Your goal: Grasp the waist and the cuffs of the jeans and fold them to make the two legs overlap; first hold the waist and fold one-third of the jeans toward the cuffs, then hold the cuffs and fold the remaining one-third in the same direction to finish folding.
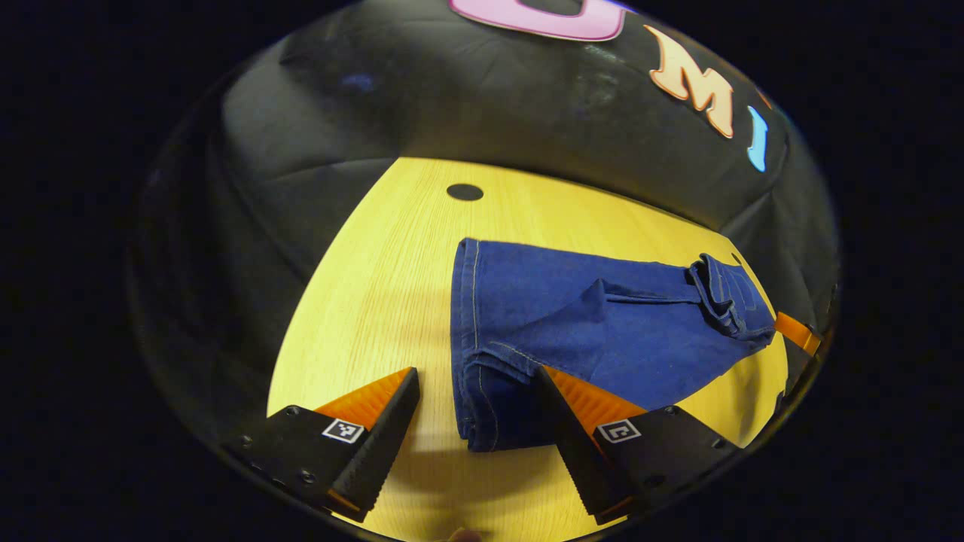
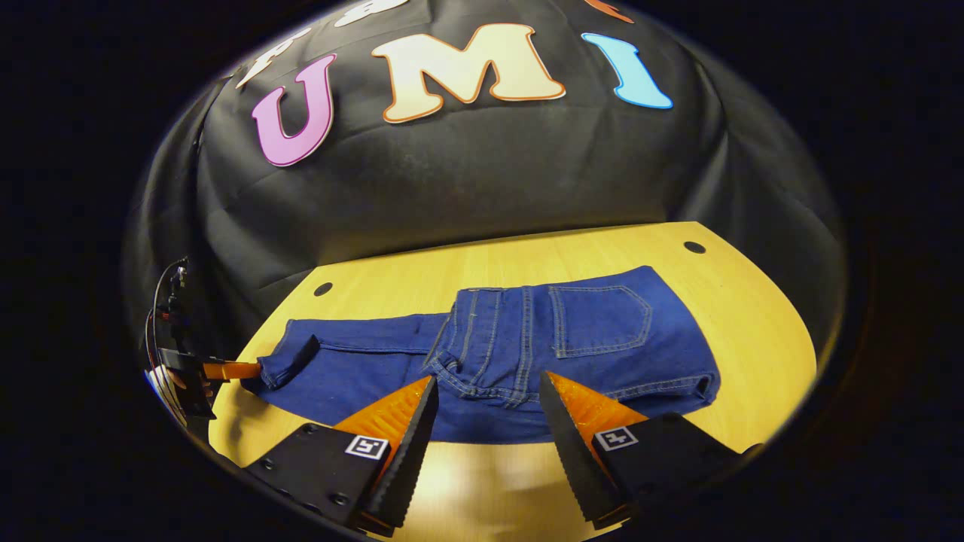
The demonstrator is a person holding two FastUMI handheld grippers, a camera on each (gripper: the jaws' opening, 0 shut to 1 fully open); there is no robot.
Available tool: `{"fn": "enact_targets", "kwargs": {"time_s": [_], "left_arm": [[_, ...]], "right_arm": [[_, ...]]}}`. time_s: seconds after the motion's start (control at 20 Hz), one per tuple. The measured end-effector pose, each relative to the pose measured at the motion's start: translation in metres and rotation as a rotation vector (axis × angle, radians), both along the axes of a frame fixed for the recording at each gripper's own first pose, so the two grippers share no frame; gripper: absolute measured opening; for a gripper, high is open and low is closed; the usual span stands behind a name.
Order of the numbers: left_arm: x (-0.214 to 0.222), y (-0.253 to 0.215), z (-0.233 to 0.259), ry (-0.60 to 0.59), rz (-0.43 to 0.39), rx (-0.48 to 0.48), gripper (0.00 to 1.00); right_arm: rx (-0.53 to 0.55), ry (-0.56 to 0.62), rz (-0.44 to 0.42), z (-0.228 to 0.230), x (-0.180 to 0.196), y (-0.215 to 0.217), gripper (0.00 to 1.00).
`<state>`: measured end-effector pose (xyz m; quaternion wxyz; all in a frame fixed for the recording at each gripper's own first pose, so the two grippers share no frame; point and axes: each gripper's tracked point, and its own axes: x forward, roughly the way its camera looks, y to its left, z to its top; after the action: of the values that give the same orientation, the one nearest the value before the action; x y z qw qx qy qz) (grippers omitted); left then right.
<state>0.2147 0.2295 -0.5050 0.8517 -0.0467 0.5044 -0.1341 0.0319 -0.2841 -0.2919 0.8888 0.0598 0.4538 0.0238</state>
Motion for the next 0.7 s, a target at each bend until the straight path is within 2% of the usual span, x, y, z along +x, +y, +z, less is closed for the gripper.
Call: {"fn": "enact_targets", "kwargs": {"time_s": [0.15, 0.25, 0.35, 0.45, 0.55, 0.65, 0.7], "left_arm": [[0.0, -0.01, -0.001, -0.006, -0.027, -0.028, 0.96], [-0.007, -0.027, 0.001, 0.01, -0.084, -0.037, 0.97], [-0.008, -0.027, -0.004, 0.012, -0.136, 0.029, 0.96], [-0.004, -0.023, -0.009, -0.005, -0.155, 0.076, 0.91], [-0.002, -0.036, -0.007, -0.017, -0.154, 0.017, 0.55], [-0.001, -0.041, -0.006, -0.006, -0.096, -0.018, 0.18], [-0.001, -0.04, -0.007, 0.001, -0.068, -0.027, 0.13]], "right_arm": [[-0.015, 0.01, -0.003, 0.0, -0.002, -0.005, 0.84], [-0.017, 0.012, 0.002, -0.001, -0.003, -0.004, 0.84], [-0.019, 0.013, 0.008, -0.004, -0.006, -0.001, 0.84], [-0.021, 0.01, 0.017, -0.007, -0.007, 0.001, 0.84], [-0.024, 0.01, 0.023, -0.01, -0.008, 0.001, 0.84], [-0.018, 0.009, 0.027, -0.011, -0.008, 0.001, 0.84], [-0.015, 0.009, 0.027, -0.011, -0.008, 0.001, 0.84]]}}
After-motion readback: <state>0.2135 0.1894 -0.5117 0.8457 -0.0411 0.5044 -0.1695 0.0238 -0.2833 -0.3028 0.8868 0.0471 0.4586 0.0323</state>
